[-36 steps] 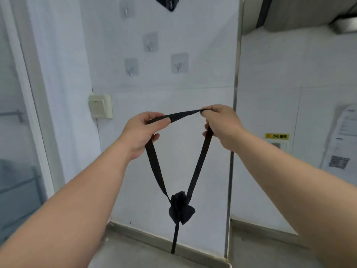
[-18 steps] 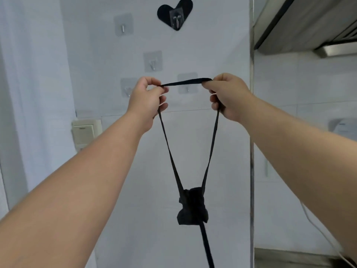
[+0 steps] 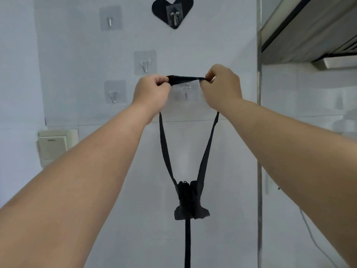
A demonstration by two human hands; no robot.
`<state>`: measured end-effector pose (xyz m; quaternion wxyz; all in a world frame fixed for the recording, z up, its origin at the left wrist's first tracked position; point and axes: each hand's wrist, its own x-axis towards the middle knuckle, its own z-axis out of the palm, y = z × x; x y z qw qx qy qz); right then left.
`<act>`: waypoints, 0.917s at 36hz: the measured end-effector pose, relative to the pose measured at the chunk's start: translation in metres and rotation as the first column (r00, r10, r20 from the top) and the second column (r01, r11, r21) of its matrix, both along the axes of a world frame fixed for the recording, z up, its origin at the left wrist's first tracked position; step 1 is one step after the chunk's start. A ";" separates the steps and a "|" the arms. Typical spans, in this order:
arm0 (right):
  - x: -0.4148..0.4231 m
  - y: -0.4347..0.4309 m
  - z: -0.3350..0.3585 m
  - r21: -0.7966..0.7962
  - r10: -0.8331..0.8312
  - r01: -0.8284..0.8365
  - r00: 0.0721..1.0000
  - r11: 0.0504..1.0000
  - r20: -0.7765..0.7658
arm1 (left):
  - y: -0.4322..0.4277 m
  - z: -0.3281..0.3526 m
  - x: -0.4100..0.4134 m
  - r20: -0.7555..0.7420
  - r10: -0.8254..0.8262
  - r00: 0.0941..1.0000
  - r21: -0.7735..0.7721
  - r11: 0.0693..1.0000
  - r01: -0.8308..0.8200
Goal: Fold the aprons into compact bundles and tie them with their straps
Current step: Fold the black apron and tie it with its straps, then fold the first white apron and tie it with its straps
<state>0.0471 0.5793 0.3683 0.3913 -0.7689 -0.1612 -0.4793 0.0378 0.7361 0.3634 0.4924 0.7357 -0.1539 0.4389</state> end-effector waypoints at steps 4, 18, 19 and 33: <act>0.007 0.003 -0.005 -0.092 -0.114 0.114 0.993 0.989 0.002 | 0.001 -0.011 0.009 0.010 0.029 1.000 -0.032 0.999 -0.029; -0.018 0.002 -0.101 -0.366 0.000 -0.102 0.963 0.925 -0.268 | 0.003 -0.092 -0.032 -0.257 -0.147 0.955 0.006 0.988 0.154; -0.021 -0.002 -0.108 -0.331 0.006 -0.102 0.960 0.938 -0.279 | 0.004 -0.097 -0.035 -0.245 -0.161 0.956 -0.033 0.987 0.158; -0.049 -0.050 -0.200 -0.216 -0.022 -0.101 0.863 0.971 -0.504 | -0.031 -0.166 -0.070 -0.305 -0.216 0.928 -0.146 0.973 0.179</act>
